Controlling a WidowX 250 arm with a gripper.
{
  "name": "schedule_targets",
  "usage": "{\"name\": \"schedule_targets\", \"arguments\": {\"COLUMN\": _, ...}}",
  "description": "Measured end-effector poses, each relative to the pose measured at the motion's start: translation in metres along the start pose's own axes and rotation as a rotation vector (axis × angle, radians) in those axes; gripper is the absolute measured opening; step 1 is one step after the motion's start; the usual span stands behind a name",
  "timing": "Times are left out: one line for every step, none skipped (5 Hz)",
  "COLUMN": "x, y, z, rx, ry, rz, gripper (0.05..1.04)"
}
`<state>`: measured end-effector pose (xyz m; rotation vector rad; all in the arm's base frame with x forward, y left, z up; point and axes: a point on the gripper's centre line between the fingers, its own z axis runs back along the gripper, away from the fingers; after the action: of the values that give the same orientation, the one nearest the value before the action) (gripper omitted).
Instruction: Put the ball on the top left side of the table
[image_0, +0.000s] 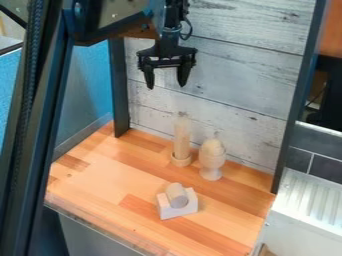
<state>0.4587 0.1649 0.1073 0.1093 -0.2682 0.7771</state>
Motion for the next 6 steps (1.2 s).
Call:
{"name": "schedule_targets", "arguments": {"x": -0.01, "y": 0.002, "z": -0.022, "rx": 0.024, "ry": 0.048, "rz": -0.004, "gripper": 1.001}}
{"name": "schedule_targets", "arguments": {"x": -0.034, "y": 0.008, "z": -0.04, "rx": 0.047, "ry": 0.09, "rz": -0.018, "gripper": 1.001}}
{"name": "schedule_targets", "arguments": {"x": -0.036, "y": 0.004, "z": -0.034, "rx": 0.023, "ry": 0.094, "rz": -0.023, "gripper": 1.001}}
{"name": "schedule_targets", "arguments": {"x": -0.046, "y": -0.001, "z": -0.026, "rx": -0.008, "ry": 0.117, "rz": -0.044, "gripper": 1.0}}
{"name": "schedule_targets", "arguments": {"x": -0.054, "y": -0.018, "z": -0.001, "rx": -0.086, "ry": 0.124, "rz": -0.081, "gripper": 1.0}}
{"name": "schedule_targets", "arguments": {"x": -0.068, "y": -0.028, "z": -0.005, "rx": -0.112, "ry": 0.16, "rz": -0.114, "gripper": 1.001}}
